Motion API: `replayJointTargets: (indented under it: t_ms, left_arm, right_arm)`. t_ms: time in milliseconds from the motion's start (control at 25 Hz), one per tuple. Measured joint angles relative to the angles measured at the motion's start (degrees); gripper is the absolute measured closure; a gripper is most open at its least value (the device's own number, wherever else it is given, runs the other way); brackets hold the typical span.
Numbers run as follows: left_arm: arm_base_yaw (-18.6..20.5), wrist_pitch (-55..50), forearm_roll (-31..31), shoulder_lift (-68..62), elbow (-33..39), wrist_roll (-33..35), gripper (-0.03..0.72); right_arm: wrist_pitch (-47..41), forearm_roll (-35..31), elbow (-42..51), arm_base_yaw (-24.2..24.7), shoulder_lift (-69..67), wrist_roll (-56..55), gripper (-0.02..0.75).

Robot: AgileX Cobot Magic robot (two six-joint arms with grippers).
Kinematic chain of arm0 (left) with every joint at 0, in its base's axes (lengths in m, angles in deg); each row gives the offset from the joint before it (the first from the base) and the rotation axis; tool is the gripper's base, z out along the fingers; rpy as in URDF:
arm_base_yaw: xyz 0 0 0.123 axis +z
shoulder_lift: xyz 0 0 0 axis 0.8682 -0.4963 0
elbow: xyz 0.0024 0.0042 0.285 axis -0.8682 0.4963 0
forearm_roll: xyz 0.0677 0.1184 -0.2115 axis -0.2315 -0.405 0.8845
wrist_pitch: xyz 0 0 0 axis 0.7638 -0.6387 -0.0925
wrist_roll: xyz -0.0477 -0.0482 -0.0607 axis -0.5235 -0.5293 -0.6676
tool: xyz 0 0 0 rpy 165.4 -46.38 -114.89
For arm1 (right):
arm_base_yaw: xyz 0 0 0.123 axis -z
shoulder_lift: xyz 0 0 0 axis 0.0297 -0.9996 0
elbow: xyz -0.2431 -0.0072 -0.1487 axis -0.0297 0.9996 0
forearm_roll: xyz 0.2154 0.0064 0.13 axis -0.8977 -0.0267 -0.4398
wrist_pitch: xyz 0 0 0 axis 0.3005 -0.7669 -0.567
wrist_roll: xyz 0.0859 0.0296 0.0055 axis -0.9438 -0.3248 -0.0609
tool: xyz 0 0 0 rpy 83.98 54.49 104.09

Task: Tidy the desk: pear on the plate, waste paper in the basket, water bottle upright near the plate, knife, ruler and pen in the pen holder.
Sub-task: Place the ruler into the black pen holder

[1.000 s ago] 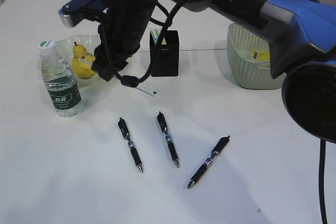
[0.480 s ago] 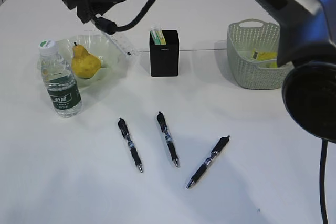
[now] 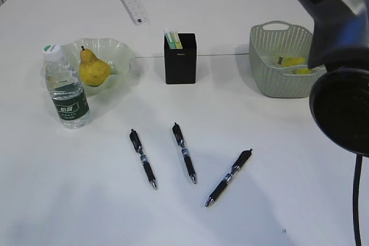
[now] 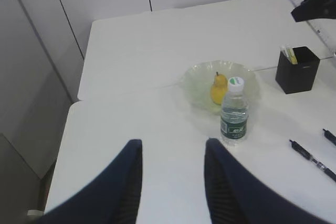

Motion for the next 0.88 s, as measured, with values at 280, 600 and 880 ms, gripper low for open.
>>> replayJointTargets:
  t_ms: [280,600,880]
  left_arm:
    - [0.0,1.9,-1.3,-2.8,0.0,0.0,0.413]
    - [0.0,3.9,-2.2,-5.7,0.0,0.0,0.413]
    - [0.0,6.6,-3.8,-6.9,0.0,0.0,0.413]
  right_arm:
    - [2.2,9.6,-5.5,0.0,0.0,-4.4,0.442]
    - [2.1,19.7,-5.8,0.2,0.0,-8.5,0.442]
    - [1.9,21.8,-5.8,2.6,0.0,-9.4,0.442]
